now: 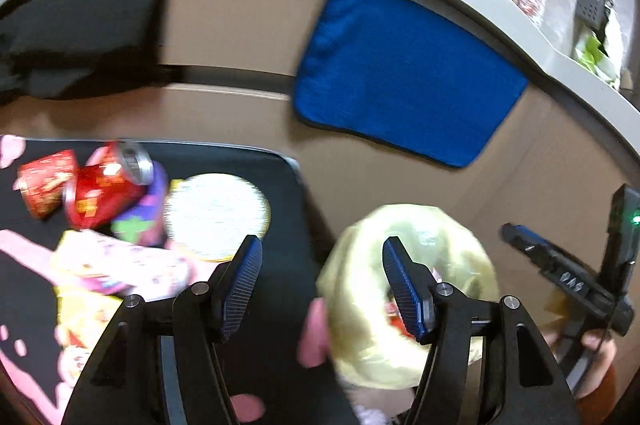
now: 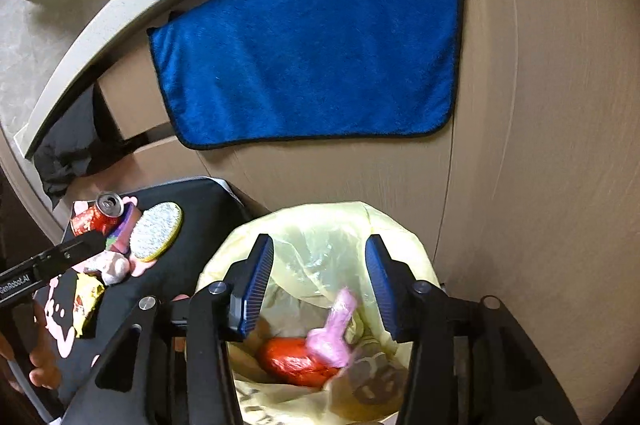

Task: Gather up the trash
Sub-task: 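Drop the red bag and pink spoon into the yellow bin, opening both tools, then move both tools back over the table toward the cans and wrappers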

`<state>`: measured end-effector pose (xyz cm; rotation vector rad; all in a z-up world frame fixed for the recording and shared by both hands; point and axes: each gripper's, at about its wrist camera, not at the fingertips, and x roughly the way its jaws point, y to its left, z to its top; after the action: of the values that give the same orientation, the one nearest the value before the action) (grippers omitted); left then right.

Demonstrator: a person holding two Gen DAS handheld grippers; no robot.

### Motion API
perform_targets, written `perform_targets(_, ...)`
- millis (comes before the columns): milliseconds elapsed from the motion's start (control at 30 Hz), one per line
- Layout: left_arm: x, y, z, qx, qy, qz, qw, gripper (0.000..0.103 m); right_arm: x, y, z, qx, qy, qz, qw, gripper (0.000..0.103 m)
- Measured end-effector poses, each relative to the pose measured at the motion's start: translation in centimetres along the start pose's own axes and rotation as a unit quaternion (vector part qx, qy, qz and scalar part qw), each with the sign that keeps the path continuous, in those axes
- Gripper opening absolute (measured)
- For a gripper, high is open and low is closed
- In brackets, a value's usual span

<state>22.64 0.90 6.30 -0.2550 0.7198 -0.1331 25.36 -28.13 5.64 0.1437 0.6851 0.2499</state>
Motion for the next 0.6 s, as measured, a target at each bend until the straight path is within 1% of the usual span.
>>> perform_targets(133, -2.3, 3.4, -0.4, -0.007, -0.015, 0.029, 0.9995, 0.063, -1.2, 2.3, 0.5, -0.013, -0.018, -0.006, 1.000, 0.046)
perform_targets(233, -4.5, 6.6, -0.8, -0.023, -0.028, 0.048, 0.9982, 0.063, -2.2, 4.7, 0.8, -0.026, -0.034, -0.004, 0.999, 0.046)
perform_targets(367, -7.9, 11.0, -1.2, -0.051, -0.051, 0.085, 0.9937, 0.063, -2.7, 8.7, 1.0, -0.036, -0.037, 0.028, 0.998, 0.046)
perform_targets(500, -12.1, 15.7, -1.8, -0.080, -0.074, 0.126, 0.9860, 0.063, -2.3, 14.0, 0.7, -0.066, -0.030, 0.055, 0.996, 0.046)
perform_targets(600, -15.0, 18.7, -2.1, -0.091, -0.089, 0.156, 0.9795, 0.063, -1.8, 17.6, 0.5, -0.078, -0.025, 0.078, 0.994, 0.046)
